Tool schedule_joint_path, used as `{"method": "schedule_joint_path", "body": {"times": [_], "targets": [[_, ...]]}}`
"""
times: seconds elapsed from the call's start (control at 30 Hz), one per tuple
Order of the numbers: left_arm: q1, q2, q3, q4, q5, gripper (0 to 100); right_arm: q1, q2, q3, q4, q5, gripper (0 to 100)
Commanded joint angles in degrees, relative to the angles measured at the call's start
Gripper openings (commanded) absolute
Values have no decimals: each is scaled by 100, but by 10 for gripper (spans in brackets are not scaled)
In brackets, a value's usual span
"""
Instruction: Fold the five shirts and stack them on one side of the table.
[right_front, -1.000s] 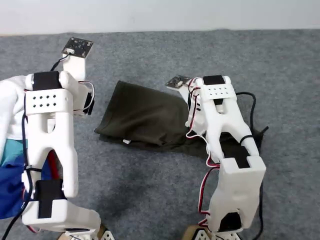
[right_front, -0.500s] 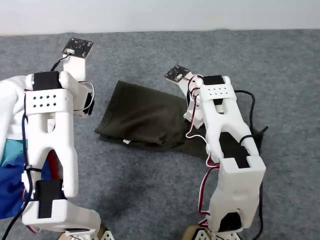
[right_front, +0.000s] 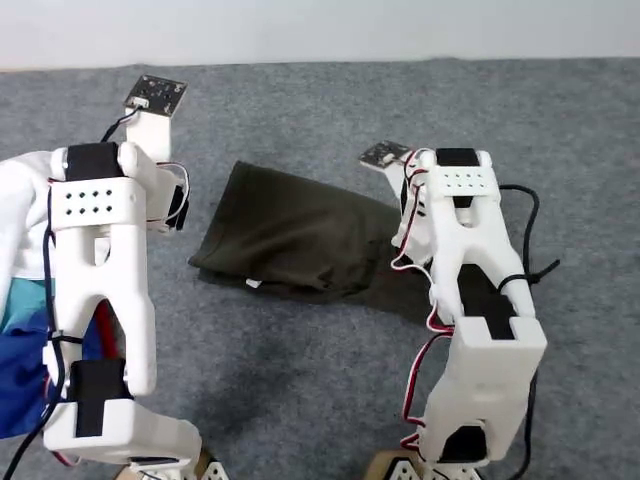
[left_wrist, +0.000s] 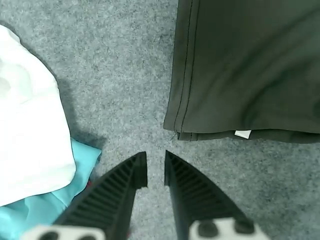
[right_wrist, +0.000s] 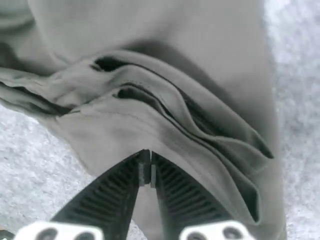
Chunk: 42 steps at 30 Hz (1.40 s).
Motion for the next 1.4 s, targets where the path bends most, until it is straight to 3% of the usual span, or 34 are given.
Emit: {"method": "schedule_joint_path", "body": {"times": [0.0, 0.4, 0.6, 0.8, 1.1, 1.37], "targets": [[26, -273, -31, 0, 44, 66, 66, 127, -167, 66, 0, 10], [35, -308, -31, 105, 44, 66, 4, 259, -422, 567, -18, 10], [53, -281, -40, 79, 44, 66, -620, -391, -791, 541, -9, 10], [53, -273, -40, 79, 44, 66, -1297, -127, -888, 242, -9, 10], [44, -264, -40, 88, 44, 66, -1604, 365, -914, -286, -9, 10], [53, -264, -40, 88, 44, 66, -1771, 558, -879, -48, -18, 10]]}}
